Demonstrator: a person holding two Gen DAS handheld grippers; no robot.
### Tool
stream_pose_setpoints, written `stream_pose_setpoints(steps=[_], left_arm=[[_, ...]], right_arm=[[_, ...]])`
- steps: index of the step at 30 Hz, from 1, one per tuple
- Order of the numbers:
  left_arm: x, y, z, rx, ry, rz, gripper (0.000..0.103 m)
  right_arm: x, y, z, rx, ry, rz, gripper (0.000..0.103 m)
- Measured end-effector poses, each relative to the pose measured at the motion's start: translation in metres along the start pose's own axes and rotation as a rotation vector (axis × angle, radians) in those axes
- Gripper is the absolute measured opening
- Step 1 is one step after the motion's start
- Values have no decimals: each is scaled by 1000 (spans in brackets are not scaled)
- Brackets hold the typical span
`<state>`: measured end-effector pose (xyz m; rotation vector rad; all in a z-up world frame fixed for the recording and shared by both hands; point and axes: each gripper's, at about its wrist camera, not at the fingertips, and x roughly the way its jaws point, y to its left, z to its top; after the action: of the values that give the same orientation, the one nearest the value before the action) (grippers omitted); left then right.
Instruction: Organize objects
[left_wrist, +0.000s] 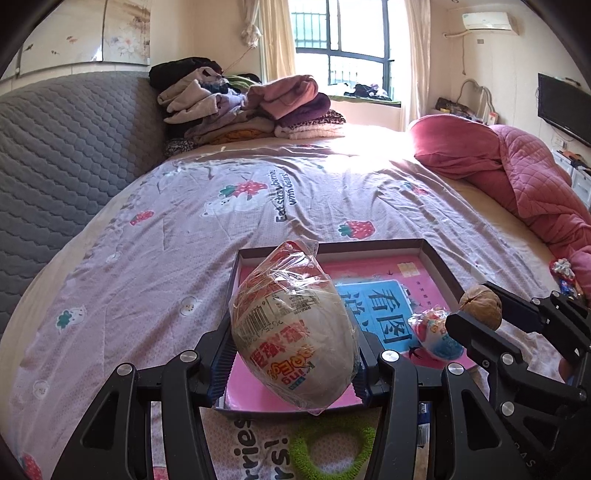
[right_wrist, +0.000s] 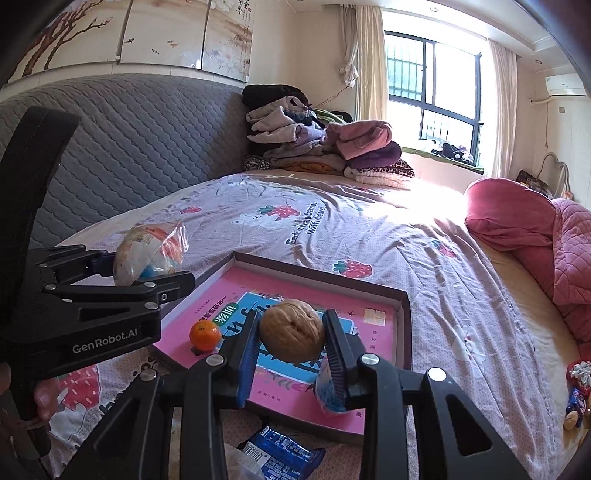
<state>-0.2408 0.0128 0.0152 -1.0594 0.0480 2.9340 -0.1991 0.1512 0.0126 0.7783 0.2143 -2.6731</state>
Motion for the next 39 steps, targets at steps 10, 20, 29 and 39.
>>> stream_pose_setpoints(steps=[10,20,29,39], left_arm=[[41,9,7,-21,26,7,54],[88,19,9,-48,66,-4,54],[124,27,2,-86,139,-28,54],[134,20,-4,-65,163,-40,54]], right_arm=[[32,6,-8,-16,57,22,34],[65,14,-23,-20,145,39,34],[75,12,-26,-9,199,48,34],[89,12,-31,-8,287,50,34]])
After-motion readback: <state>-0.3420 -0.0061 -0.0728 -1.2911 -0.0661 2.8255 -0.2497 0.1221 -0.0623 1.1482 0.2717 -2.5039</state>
